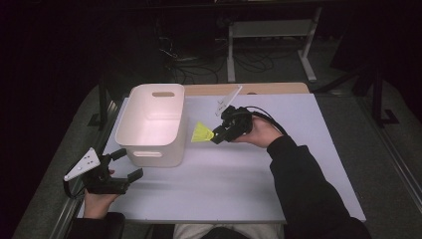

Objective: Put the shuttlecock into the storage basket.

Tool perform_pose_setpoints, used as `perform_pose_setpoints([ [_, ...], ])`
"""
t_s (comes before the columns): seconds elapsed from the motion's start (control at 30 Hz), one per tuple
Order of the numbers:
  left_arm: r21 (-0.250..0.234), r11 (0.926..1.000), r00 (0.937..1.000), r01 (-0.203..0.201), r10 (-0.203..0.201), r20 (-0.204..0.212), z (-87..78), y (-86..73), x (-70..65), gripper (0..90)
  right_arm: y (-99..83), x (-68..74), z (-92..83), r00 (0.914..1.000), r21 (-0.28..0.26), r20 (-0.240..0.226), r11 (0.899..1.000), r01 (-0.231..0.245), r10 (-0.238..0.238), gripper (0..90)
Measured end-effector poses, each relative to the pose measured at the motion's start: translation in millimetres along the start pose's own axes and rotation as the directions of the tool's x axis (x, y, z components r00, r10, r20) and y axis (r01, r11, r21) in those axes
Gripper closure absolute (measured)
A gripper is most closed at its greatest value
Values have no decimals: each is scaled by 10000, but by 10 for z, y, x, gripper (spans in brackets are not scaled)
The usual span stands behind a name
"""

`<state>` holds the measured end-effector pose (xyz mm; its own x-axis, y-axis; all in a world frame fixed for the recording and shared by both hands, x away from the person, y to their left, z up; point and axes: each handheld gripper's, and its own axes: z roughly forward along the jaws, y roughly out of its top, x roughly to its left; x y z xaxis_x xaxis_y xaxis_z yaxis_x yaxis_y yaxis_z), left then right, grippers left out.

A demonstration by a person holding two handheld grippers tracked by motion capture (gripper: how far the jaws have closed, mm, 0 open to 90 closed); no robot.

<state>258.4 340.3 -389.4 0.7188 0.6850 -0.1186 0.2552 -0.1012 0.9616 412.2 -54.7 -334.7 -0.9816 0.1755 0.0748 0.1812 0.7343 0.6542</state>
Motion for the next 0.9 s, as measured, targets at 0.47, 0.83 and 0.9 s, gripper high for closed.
perform_pose_setpoints([
  [0.47, 4, 10000, 10000, -6, 6, -20, 0, 0, 0, 0, 153, 2, -156, 9999, -298, 64, 9995, 140, -138, 632],
  [0.83, 2, 10000, 10000, -14, 14, -19, -2, 0, 1, 0, 305, 12, -232, 9992, -312, 159, 9988, 384, -379, 632],
  [0.9, -3, 10000, 10000, -7, 7, -14, 0, 0, 0, 0, 337, 24, -252, 9990, -327, 209, 9987, 396, -390, 632],
])
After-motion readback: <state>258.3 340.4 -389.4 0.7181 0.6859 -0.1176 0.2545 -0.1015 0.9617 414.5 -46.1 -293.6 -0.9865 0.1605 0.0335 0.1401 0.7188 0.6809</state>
